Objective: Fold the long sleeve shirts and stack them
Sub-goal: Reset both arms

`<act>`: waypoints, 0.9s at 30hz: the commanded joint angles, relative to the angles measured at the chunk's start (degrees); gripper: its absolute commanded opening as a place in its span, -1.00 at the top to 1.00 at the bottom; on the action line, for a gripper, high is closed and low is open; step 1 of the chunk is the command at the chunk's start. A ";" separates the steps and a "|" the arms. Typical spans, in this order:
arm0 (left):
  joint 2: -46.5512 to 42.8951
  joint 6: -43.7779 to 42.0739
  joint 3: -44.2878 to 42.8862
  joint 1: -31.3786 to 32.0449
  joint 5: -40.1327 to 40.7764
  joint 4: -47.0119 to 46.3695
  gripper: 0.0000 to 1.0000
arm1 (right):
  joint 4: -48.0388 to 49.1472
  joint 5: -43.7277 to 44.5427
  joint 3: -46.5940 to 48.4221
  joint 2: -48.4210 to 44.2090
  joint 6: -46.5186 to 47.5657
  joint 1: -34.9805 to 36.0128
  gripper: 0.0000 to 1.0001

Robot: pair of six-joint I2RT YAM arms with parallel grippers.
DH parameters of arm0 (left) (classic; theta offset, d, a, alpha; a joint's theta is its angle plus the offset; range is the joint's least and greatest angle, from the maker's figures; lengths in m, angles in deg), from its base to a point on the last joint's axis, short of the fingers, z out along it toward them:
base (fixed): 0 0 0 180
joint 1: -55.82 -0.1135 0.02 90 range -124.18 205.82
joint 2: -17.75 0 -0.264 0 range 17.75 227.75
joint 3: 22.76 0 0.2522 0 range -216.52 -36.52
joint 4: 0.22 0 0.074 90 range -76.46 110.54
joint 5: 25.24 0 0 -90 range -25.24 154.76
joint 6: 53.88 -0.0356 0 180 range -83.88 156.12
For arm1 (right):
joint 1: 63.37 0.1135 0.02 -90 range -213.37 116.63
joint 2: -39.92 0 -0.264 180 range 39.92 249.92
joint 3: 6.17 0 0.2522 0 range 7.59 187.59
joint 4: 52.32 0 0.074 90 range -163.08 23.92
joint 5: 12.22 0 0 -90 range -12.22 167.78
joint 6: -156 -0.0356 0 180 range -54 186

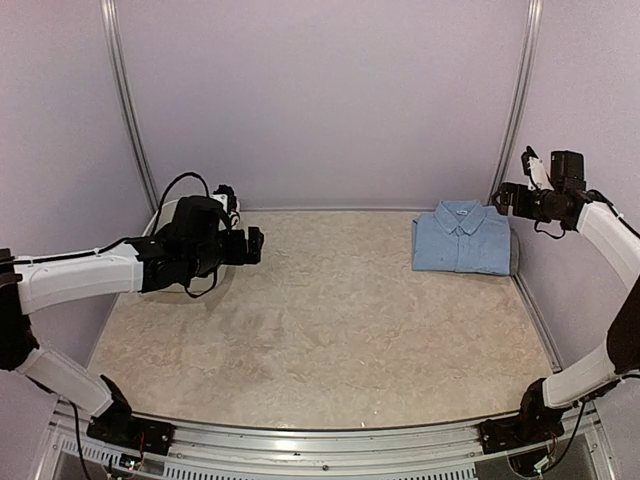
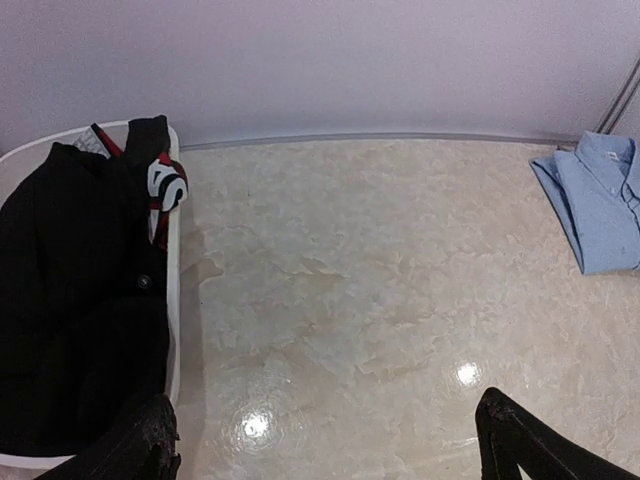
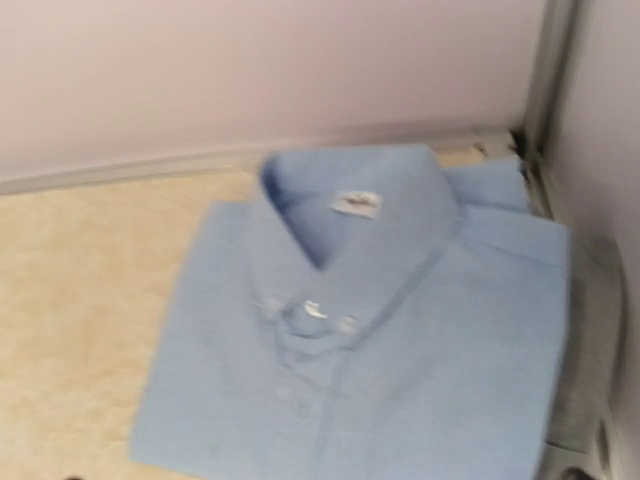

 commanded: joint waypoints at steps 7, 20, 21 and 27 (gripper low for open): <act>-14.08 -2.95 1.41 -12.04 -8.53 -1.63 -0.98 | 7.24 2.15 -6.67 -9.58 -0.70 7.14 -0.99; -26.34 -6.84 5.35 -17.74 -15.09 -1.66 -0.98 | 17.05 4.32 -16.86 -18.48 0.28 14.32 -0.99; -27.41 -6.59 6.21 -17.95 -15.05 -2.14 -0.98 | 17.35 4.72 -17.35 -18.75 0.47 14.50 -0.99; -28.42 -6.06 7.04 -18.34 -15.10 -2.22 -0.98 | 17.95 5.28 -17.65 -19.17 1.19 14.59 -0.99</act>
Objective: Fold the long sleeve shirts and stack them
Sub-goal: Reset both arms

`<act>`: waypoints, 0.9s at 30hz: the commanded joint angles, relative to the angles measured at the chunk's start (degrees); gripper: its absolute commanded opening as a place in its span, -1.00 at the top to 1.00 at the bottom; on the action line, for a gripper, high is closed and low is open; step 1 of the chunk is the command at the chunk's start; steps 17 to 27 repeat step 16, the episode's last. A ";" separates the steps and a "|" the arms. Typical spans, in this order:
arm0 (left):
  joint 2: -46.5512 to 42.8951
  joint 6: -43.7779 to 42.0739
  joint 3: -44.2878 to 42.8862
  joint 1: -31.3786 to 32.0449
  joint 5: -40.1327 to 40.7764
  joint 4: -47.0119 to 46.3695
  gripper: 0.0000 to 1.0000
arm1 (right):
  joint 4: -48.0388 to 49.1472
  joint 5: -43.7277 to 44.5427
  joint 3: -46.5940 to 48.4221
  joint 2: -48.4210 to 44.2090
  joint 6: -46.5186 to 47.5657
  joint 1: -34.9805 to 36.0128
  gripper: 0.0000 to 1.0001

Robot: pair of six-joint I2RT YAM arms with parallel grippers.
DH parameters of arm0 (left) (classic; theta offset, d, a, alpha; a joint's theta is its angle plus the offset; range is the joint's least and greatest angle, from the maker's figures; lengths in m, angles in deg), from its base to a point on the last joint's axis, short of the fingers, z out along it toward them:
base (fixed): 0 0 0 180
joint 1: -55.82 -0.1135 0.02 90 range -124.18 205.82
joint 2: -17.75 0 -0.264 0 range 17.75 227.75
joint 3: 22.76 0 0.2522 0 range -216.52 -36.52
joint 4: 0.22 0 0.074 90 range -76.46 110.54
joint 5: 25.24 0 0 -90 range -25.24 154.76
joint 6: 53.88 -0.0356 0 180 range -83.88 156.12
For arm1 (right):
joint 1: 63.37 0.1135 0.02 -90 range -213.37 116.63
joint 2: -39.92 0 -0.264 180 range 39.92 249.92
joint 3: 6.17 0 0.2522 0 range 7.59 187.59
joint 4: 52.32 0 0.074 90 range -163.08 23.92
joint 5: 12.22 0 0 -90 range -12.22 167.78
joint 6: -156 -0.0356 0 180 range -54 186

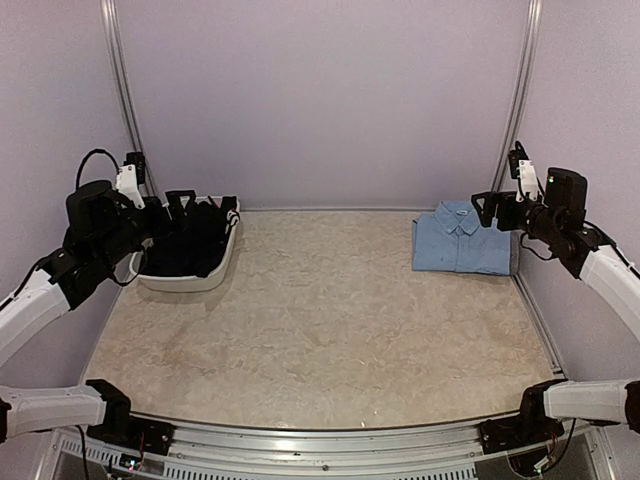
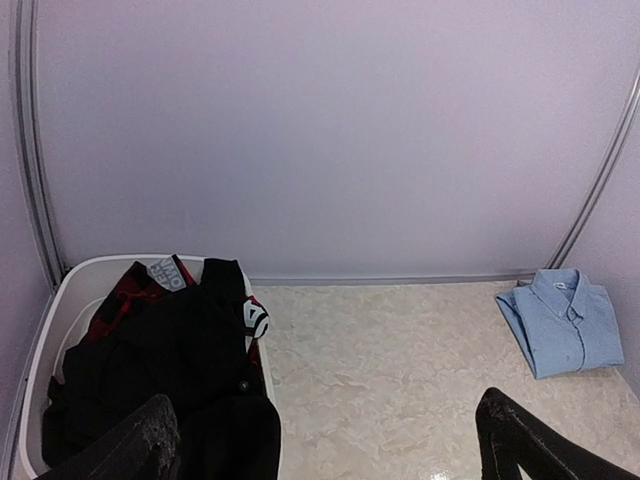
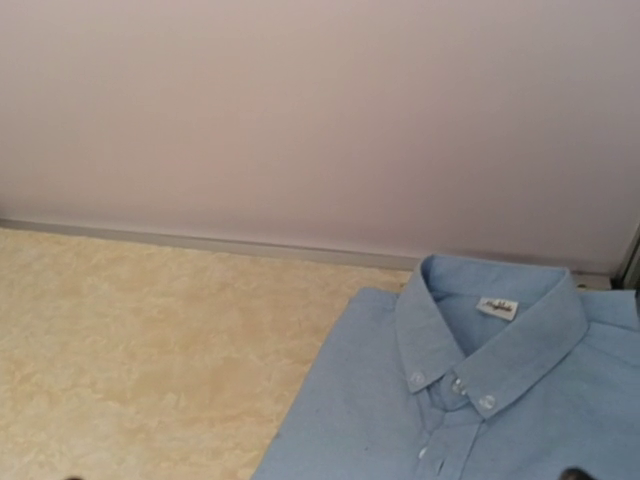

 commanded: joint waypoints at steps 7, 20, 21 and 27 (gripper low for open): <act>0.03 -0.21 0.71 -0.56 -0.51 -1.13 -0.98 | 2.29 1.55 -0.52 -0.38 1.16 0.67 -0.99; 0.38 -0.25 0.62 -0.61 -0.47 -1.13 -0.98 | 2.42 1.64 -0.61 -0.58 1.67 0.72 -0.99; 0.38 -0.25 0.62 -0.61 -0.47 -1.13 -0.98 | 2.42 1.64 -0.61 -0.58 1.67 0.72 -0.99; 0.38 -0.25 0.62 -0.61 -0.47 -1.13 -0.98 | 2.42 1.64 -0.61 -0.58 1.67 0.72 -0.99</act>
